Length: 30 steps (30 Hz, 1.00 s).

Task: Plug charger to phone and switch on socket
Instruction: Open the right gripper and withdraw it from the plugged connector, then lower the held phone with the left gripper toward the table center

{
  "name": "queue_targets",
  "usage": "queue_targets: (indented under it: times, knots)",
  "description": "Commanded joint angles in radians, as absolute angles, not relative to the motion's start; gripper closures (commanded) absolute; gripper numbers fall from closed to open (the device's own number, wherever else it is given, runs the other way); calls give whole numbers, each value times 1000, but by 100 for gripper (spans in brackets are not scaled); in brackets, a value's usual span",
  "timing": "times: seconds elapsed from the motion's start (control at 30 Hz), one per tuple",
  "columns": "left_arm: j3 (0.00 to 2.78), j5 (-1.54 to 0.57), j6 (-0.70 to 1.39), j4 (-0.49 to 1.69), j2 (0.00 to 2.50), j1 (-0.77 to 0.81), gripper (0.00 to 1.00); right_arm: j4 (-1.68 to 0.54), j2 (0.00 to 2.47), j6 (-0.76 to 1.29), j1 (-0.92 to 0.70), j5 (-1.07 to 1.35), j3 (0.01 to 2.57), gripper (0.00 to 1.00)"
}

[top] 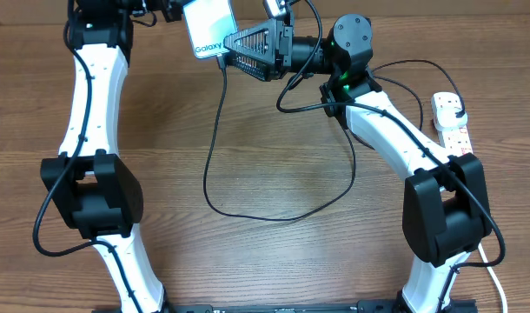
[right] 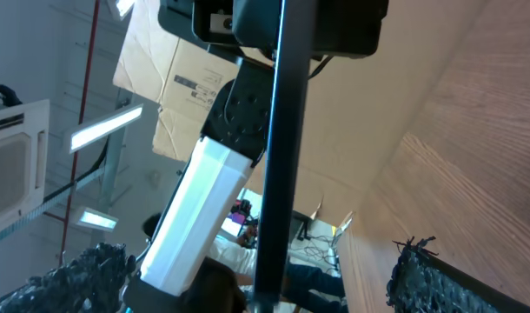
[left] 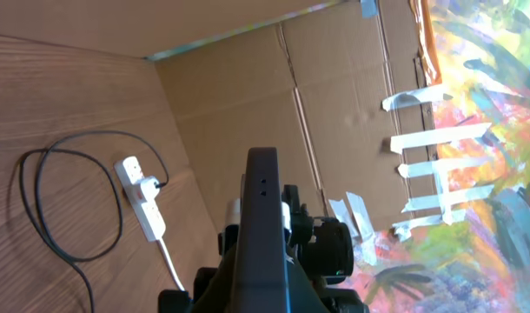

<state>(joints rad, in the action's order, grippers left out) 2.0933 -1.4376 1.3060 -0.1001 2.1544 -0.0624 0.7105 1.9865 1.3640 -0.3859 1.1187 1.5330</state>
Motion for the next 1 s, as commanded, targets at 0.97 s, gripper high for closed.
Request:
queue_targets:
  times: [0.97]
  knots:
    - [2110,-1360,872,293,2120,-49,96,-543,1956,610,-154,794,1551,3]
